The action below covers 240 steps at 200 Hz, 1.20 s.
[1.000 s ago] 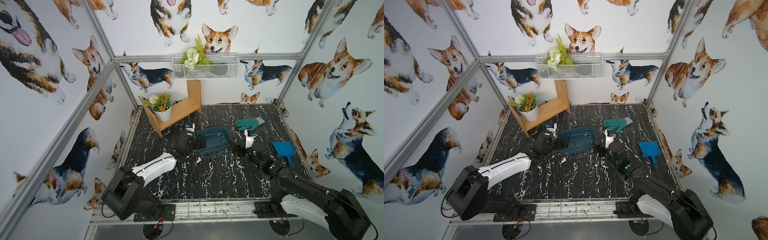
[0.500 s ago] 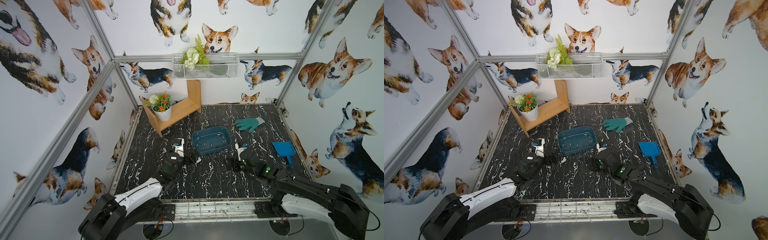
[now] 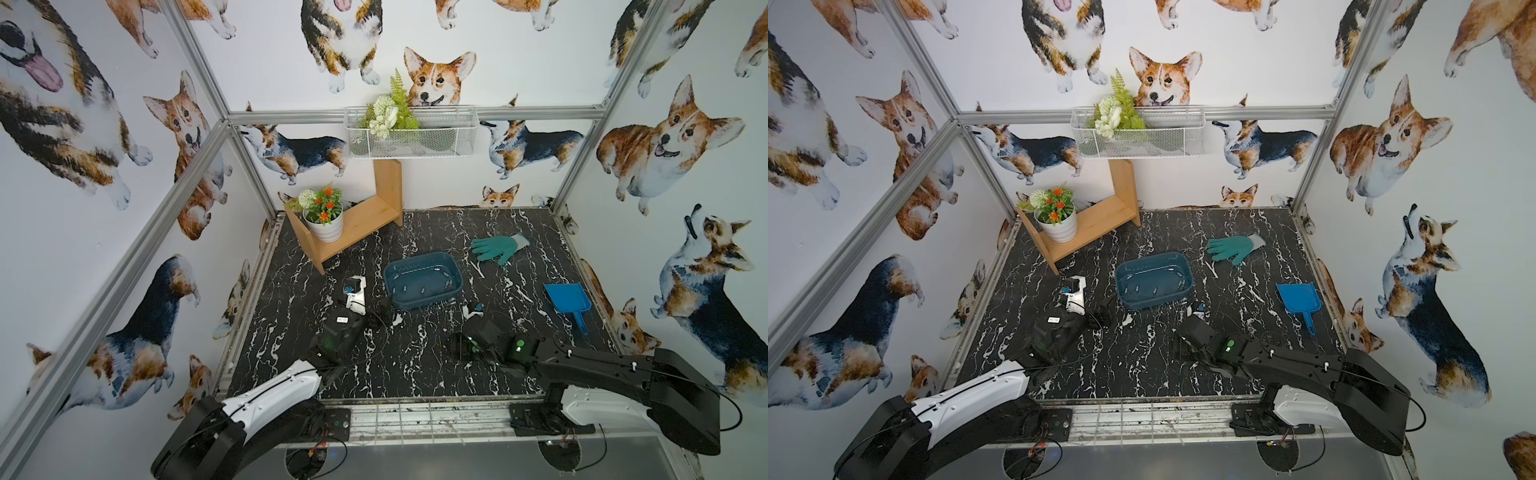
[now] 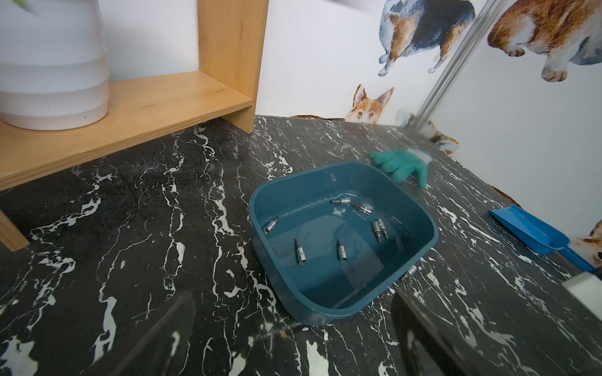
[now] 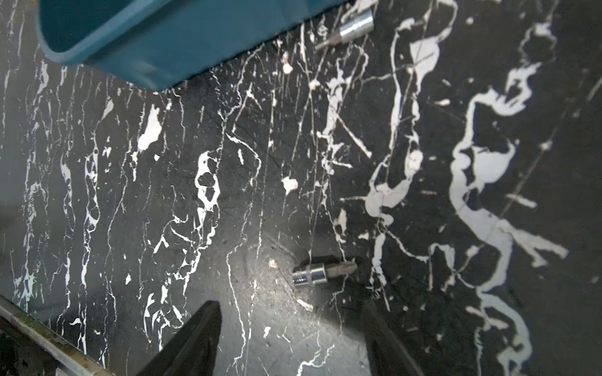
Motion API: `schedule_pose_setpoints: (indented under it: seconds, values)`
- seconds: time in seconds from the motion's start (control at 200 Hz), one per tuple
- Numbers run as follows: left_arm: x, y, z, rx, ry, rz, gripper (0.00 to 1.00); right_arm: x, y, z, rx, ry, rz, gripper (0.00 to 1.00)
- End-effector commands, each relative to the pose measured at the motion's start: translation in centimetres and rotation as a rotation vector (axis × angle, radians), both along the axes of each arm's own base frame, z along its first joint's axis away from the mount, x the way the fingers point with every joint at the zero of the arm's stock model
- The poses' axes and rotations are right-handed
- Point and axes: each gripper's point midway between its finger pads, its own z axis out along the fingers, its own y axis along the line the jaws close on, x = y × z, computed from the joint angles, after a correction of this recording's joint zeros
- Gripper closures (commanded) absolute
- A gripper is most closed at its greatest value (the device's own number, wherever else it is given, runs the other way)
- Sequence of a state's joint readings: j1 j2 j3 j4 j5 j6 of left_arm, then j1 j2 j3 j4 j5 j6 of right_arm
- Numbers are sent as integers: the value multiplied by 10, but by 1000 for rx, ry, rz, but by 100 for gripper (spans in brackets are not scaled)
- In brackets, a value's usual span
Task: Put the bit on the desktop into the storage box
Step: Pick up the screwdriver bit from the center of the board.
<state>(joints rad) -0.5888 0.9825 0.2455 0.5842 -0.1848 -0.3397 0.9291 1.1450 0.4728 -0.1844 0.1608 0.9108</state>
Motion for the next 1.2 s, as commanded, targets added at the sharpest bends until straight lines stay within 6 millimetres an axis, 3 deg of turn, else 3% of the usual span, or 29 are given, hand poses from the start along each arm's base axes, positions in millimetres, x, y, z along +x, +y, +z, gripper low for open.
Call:
schedule_pose_setpoints:
  seconds: [0.0, 0.586, 1.196]
  values:
    - [2, 2, 4, 0, -13, 14, 0, 3, 0, 1, 27, -10, -38, 29]
    - [5, 2, 1, 15, 0, 23, 0, 12, 10, -6, 20, -19, -33, 40]
    - [5, 2, 1, 13, 3, 25, 0, 15, 11, -18, -44, 3, -24, 42]
